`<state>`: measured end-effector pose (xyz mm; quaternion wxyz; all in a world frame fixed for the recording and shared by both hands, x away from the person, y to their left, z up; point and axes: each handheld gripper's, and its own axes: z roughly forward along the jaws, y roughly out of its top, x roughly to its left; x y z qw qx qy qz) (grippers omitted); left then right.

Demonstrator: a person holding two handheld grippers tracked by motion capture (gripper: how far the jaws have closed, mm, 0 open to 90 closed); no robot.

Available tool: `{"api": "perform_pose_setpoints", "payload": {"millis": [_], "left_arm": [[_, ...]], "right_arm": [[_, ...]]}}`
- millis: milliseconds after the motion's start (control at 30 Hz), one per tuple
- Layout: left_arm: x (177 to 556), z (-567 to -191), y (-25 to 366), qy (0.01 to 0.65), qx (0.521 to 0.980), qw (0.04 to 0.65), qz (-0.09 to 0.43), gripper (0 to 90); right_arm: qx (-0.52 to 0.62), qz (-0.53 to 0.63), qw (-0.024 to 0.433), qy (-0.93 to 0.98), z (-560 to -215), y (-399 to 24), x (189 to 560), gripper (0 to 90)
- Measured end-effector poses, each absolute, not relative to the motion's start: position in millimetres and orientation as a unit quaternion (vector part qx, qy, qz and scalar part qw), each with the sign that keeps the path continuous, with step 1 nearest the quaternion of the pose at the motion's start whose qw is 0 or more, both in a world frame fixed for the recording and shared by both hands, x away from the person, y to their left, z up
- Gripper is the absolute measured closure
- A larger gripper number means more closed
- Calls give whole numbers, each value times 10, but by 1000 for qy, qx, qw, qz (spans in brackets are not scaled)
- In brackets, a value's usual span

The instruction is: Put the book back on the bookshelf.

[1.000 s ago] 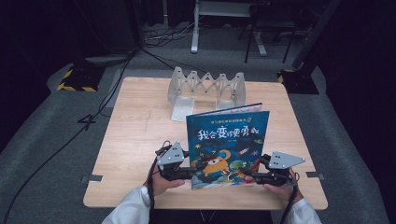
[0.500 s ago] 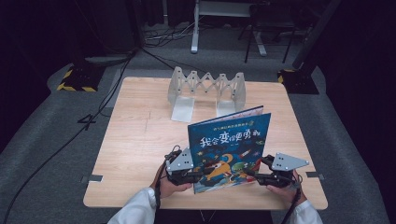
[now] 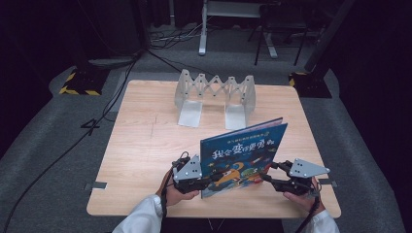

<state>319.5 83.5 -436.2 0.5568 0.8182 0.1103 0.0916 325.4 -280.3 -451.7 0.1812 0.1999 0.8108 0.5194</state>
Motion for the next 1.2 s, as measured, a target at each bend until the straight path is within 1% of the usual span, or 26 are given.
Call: {"api": "perform_pose_setpoints", "payload": {"millis": [67, 100, 200, 233, 300, 367, 400, 500, 533, 600, 633, 667, 700, 733, 800, 867, 967, 1067, 1200], "left_arm": [[3205, -4356, 843, 105, 818, 557, 101, 810], [3186, -4346, 822, 98, 823, 547, 117, 809], [3204, -4348, 818, 105, 820, 551, 115, 826], [3226, -4352, 831, 114, 817, 555, 112, 826], [3273, -4365, 862, 119, 812, 562, 105, 826], [3284, -4366, 866, 116, 812, 563, 105, 826], [3288, -4363, 864, 113, 812, 562, 105, 827], [3298, -4358, 853, 112, 813, 561, 108, 827], [3310, -4358, 852, 110, 812, 562, 109, 826], [3323, -4361, 849, 113, 809, 566, 109, 826], [3331, -4363, 855, 118, 806, 571, 106, 826], [3346, -4365, 866, 120, 802, 577, 102, 826], [3346, -4365, 866, 120, 802, 577, 102, 824], [3361, -4364, 883, 122, 799, 580, 104, 824], [3359, -4360, 891, 124, 797, 581, 106, 817], [3332, -4342, 881, 124, 797, 580, 115, 816], [3335, -4328, 880, 126, 793, 585, 114, 812], [3362, -4327, 872, 138, 779, 600, 118, 798], [3387, -4328, 877, 148, 764, 618, 110, 779]], "right_arm": [[200, 516, 187, 812, -4504, -2818, 3253, 510], [202, 515, 188, 811, -4495, -2830, 3256, 511], [213, 519, 189, 806, -4479, -2859, 3260, 504], [218, 522, 194, 802, -4471, -2868, 3263, 477], [230, 538, 199, 786, -4432, -2899, 3271, 478], [242, 541, 204, 779, -4390, -2900, 3330, 440], [248, 544, 202, 775, -4384, -2890, 3373, 416], [252, 553, 166, 776, -4411, -2817, 3519, 388], [247, 549, 158, 782, -4427, -2778, 3556, 388], [233, 534, 148, 799, -4460, -2673, 3602, 443], [230, 522, 156, 806, -4474, -2621, 3600, 422], [229, 511, 174, 810, -4485, -2581, 3587, 419], [231, 508, 178, 810, -4487, -2569, 3585, 433], [231, 508, 178, 810, -4487, -2569, 3585, 433], [232, 511, 171, 810, -4488, -2581, 3594, 461], [233, 513, 167, 809, -4494, -2586, 3593, 466], [237, 516, 165, 806, -4499, -2584, 3603, 466], [245, 515, 165, 805, -4498, -2583, 3612, 466], [248, 514, 168, 803, -4504, -2576, 3610, 471]]}}
